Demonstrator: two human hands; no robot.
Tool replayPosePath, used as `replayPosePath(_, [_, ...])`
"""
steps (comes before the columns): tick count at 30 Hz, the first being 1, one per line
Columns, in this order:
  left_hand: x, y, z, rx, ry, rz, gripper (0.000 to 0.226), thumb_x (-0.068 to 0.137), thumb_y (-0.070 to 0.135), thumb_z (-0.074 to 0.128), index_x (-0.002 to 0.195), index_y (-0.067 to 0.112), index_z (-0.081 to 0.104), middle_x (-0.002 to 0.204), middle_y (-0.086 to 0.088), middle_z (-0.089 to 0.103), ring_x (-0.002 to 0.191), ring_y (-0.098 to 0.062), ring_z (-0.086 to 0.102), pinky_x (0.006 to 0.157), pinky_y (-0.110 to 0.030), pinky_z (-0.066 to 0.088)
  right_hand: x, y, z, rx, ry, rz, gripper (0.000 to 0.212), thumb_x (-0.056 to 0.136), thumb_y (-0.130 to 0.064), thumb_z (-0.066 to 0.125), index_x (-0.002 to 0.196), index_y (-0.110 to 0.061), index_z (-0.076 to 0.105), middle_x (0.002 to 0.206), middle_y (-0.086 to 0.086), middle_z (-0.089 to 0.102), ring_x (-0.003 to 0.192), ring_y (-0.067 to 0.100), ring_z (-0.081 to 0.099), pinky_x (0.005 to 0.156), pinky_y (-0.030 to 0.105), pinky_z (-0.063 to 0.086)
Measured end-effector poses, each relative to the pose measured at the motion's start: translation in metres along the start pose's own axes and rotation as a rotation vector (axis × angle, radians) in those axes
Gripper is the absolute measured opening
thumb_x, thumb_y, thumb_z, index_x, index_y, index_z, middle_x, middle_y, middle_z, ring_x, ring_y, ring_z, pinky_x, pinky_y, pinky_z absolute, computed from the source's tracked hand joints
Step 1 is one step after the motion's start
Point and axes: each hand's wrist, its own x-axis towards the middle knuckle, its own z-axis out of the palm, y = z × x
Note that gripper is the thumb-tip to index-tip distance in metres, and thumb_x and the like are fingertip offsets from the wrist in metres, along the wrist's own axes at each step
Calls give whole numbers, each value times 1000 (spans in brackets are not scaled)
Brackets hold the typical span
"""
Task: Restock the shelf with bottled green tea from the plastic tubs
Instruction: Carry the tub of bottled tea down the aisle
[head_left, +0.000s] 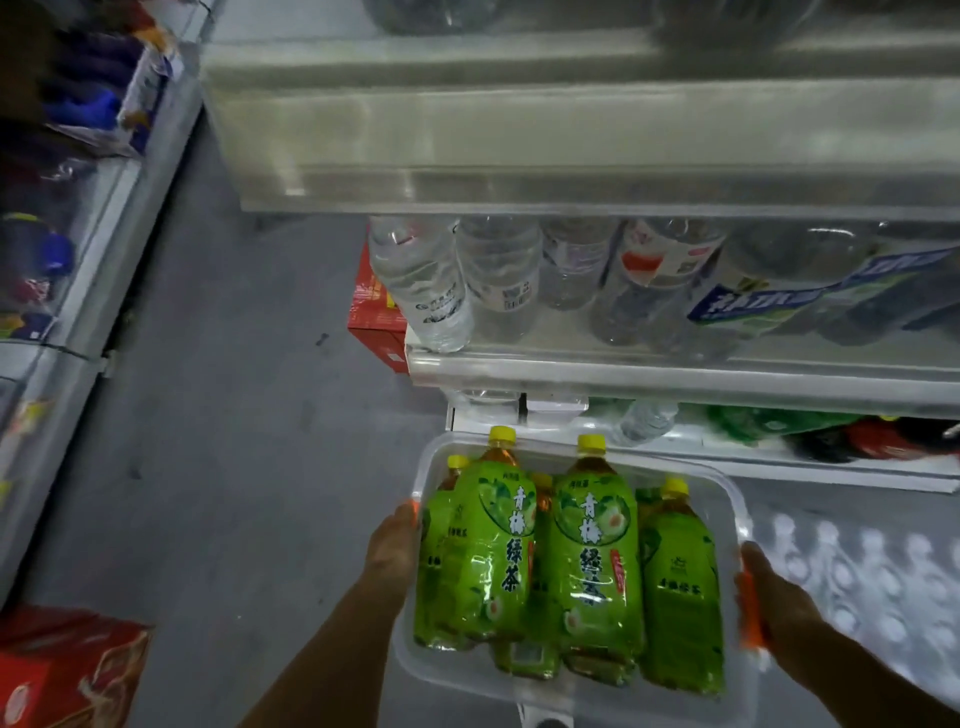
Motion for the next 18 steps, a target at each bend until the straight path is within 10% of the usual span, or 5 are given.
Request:
replayPosePath(11, [-36, -13, -12, 270, -32, 132, 55, 99, 64, 39, 99, 17, 68, 98, -9, 69, 87, -26, 62, 80, -34, 44, -53, -4, -23, -32, -119, 26, 35, 98, -33, 59, 117, -4, 61, 116, 17, 61, 106, 35, 55, 82, 44, 38])
replayPosePath(18, [-136, 6, -12, 268, -56, 251, 37, 99, 39, 59, 108, 4, 65, 90, -12, 65, 94, -29, 59, 88, -36, 46, -141, 16, -95, 38, -286, -93, 21, 99, -29, 57, 91, -11, 61, 76, 11, 57, 65, 23, 51, 63, 29, 34])
